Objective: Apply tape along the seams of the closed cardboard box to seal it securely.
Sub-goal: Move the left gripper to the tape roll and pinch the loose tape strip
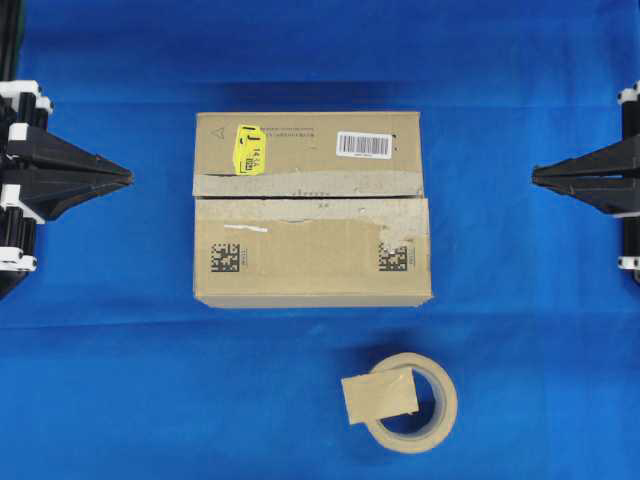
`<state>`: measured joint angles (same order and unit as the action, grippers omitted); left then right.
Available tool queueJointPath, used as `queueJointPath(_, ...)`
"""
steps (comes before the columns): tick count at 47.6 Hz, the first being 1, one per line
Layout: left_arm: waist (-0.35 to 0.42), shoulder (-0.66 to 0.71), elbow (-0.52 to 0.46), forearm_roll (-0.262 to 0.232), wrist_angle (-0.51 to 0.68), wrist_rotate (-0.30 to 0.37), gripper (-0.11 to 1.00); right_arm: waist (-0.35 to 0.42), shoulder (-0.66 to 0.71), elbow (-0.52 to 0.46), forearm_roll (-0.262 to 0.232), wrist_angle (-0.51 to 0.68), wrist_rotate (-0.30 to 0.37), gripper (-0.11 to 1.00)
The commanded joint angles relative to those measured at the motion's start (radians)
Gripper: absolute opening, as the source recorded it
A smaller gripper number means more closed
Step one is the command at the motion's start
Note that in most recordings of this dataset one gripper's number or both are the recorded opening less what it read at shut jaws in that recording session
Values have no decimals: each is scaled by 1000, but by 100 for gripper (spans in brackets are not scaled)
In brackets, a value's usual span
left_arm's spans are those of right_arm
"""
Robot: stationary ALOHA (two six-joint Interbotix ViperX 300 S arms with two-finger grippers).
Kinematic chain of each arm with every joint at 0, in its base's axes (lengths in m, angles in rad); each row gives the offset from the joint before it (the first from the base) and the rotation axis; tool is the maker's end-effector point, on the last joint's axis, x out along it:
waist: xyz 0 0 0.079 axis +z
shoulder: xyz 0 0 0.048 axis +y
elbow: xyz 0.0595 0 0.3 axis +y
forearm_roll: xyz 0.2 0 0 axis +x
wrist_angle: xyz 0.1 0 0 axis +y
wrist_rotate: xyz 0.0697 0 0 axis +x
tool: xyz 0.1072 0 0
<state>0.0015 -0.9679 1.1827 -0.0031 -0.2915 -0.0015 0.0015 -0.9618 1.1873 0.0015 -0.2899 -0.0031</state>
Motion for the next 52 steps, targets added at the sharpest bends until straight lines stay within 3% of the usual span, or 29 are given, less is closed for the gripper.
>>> queueJointPath(1, -34, 29, -20, -12, -8, 28, 0, -5, 11, -35, 2, -6, 8, 0)
queueJointPath(8, -109, 77, -32, -14, -28, 100, 0, -11, 21, -35, 8, 5, 8, 0)
queueJointPath(12, -176, 129, -41, -14, -72, 236, 0, -12, 21, -35, 12, 5, 8, 0)
queueJointPath(20, -222, 249, -63, -12, -173, 318, 0, -12, 23, -35, 12, 5, 8, 0)
queueJointPath(31, -301, 456, -138, -14, -230, 548, 1, -14, 26, -34, 12, -9, 8, 0)
queueJointPath(37, -351, 574, -199, -14, -227, 687, 25, -12, 34, -32, 12, -9, 8, 0)
queueJointPath(45, -388, 746, -290, -17, -204, 934, 74, -14, 38, -32, 12, -8, 6, 0)
queueJointPath(52, -397, 877, -362, -29, -183, 1137, 64, -14, 41, -31, 12, -8, 6, 0)
